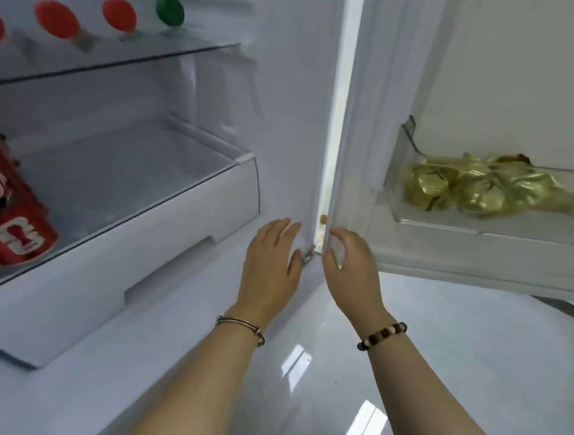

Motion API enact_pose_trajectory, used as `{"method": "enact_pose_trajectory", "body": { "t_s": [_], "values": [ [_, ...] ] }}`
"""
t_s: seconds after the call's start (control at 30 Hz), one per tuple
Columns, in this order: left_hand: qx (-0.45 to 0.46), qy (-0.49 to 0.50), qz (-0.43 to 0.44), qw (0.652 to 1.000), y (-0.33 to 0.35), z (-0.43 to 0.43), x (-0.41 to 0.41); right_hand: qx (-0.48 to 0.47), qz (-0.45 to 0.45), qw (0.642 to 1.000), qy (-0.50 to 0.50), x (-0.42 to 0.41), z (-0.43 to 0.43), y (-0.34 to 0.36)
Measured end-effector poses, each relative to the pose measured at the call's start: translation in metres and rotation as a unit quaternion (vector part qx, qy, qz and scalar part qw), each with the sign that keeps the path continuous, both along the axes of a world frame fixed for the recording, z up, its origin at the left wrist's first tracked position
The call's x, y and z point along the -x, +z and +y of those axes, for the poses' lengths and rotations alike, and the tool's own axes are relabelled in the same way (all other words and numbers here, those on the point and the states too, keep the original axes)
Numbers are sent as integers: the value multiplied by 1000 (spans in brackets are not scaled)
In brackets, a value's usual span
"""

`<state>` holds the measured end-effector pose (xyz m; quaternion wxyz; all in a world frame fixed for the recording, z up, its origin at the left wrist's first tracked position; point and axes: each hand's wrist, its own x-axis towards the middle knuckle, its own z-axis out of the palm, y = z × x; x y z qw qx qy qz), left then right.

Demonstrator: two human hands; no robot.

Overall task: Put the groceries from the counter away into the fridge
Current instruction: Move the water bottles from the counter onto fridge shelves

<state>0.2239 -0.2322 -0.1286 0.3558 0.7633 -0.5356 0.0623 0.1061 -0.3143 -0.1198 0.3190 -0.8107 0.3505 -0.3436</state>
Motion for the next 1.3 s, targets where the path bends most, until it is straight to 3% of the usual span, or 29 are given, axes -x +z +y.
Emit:
{"method": "enact_pose_trajectory", "body": {
  "t_s": [0.2, 0.43, 0.73, 1.0, 1.3],
  "values": [
    [-101, -111, 1, 989, -18, -37, 65, -23, 86, 990, -109, 86, -19, -45],
    [-175, -225, 5, 959, -26, -100, 165, -21, 147, 959, -240, 203, -56, -44],
    [-187, -335, -29, 923, -16, -184, 372, -40, 144, 919, -366, 396, -99, -42],
    [-151, -452, -28, 879, -10, -240, 587, -50, 99, 839, -532, 608, -103, -38],
    [-141, -614, -61, 774, -18, -255, 780, -102, 87, 742, -657, 772, -65, -52]
  ]
}}
